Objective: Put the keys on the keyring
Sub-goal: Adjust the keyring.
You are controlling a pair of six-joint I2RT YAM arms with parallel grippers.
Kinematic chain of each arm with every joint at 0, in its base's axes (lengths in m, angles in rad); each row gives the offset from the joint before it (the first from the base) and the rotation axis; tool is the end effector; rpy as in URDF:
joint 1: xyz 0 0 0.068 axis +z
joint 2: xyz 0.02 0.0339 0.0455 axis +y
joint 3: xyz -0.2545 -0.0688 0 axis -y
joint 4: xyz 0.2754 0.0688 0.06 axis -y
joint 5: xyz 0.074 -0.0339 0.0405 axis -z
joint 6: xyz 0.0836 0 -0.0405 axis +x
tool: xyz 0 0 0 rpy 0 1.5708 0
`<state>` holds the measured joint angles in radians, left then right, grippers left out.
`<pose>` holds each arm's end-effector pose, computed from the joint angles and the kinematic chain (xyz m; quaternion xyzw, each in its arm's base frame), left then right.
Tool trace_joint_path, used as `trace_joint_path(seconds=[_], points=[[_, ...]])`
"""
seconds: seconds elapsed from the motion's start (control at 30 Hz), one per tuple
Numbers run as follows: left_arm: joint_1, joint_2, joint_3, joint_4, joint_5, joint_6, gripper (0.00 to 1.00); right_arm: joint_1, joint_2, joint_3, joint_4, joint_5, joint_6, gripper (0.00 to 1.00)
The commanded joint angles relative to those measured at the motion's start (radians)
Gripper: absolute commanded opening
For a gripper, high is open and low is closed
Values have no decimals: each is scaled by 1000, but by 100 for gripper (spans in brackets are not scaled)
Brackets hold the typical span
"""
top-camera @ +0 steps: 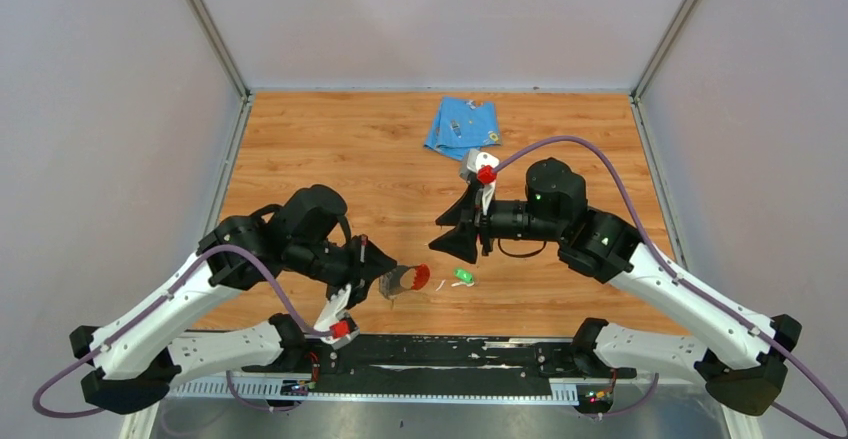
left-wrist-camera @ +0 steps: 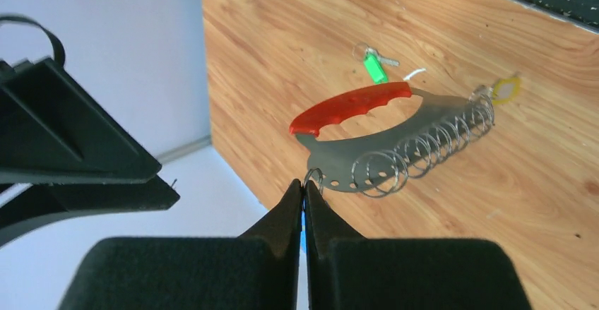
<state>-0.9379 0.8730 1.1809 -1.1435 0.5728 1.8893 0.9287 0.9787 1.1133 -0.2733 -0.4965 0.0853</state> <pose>0.0803 -0.1860 0.3422 0.9000 0.0399 -0.0765 0.4272 0.1411 0.2552 0.4007 -0.4465 0.6012 0.4710 0.4662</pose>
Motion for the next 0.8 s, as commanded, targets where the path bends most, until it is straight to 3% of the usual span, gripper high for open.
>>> trace_joint_path(seconds=[0.0, 0.2, 0.3, 0.77], points=[[-25, 83, 106, -19, -147, -241, 0, -7, 9, -26, 69, -1, -65, 53], [-29, 211, 258, -32, -188, -619, 0, 65, 27, -58, 137, 37, -164, 51], [-28, 256, 318, -61, -184, -728, 0, 102, 31, -72, 174, 72, -195, 50], [-29, 295, 412, -100, -109, -860, 0, 157, 55, -95, 265, 70, -259, 40]])
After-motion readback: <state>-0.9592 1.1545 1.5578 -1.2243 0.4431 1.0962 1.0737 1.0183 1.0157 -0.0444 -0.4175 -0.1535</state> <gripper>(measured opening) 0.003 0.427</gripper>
